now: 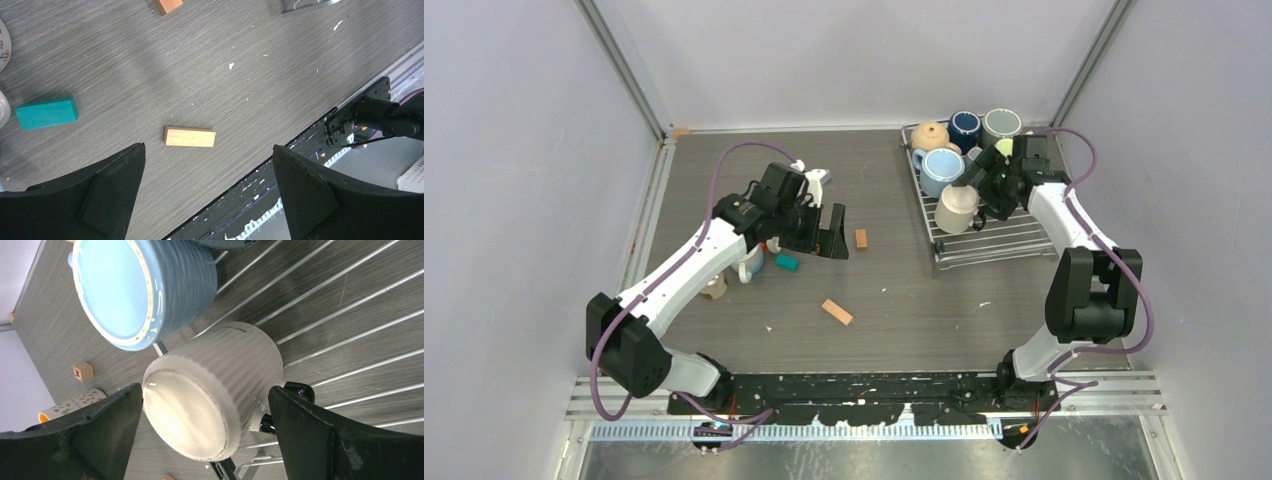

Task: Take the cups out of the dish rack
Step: Unload the cup from the dish rack.

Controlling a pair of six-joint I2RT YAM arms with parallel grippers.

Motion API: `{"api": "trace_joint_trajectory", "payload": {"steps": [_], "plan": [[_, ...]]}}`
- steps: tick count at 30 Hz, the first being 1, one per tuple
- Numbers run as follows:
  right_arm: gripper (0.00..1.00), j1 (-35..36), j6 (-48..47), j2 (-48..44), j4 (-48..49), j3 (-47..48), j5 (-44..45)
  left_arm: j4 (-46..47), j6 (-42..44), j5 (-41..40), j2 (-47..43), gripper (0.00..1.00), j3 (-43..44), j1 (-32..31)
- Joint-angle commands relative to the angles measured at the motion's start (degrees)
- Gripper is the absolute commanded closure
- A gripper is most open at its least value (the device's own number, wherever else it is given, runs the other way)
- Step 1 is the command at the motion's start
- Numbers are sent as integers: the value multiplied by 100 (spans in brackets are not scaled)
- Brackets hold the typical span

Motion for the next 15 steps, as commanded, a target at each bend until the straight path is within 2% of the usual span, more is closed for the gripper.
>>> {"api": "trace_joint_trajectory", "payload": {"steps": [1,9,15], "plan": [[0,-18,84,-476,336,-214,-270,223,56,60,3,0,-3,-29],[0,25,11,-919,841,-910,-486,221,57,55,10,0,-5,-41],[0,171,-238,-1321,1026,-1314,-259,221,61,60,28,0,-5,-52]]}}
